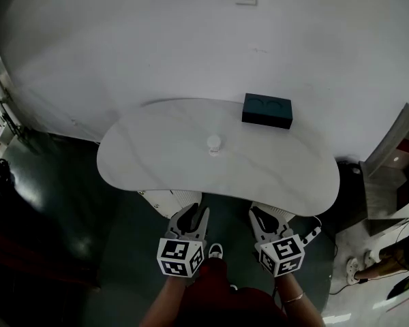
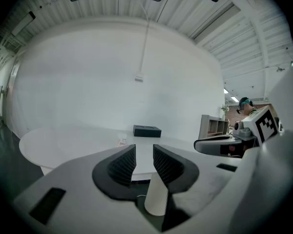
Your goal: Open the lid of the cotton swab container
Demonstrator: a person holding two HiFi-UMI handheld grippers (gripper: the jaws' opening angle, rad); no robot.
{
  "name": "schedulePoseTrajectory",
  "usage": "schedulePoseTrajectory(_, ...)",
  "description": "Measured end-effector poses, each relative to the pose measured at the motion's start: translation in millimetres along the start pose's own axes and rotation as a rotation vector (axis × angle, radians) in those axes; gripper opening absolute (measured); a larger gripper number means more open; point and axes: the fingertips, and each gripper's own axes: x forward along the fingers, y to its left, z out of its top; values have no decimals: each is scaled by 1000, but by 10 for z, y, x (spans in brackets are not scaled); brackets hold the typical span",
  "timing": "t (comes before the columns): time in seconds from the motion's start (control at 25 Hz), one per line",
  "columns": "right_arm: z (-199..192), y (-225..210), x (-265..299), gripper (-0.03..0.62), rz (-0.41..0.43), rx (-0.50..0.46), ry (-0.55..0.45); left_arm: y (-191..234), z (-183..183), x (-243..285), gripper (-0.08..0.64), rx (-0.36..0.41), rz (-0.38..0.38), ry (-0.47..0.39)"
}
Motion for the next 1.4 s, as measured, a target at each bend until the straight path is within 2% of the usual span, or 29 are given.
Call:
schedulePoseTrajectory(0.4,-52,-216,530,26,34,35,42,317,-68,584,94,-24,-28,45)
schedulePoseTrajectory(0.76,-116,-496,976,105,7,82,95,602,-78,1076,103,-32,-51,83)
schedulePoseTrajectory(1.12,-107,-732,1355,123,-18,90,139,797,-115,1555,167,-33,-95,137)
schedulePoseTrajectory(1.4,-45,-860,1641,144,-19,89,153,977,-137,1889,210,-27,-90,187)
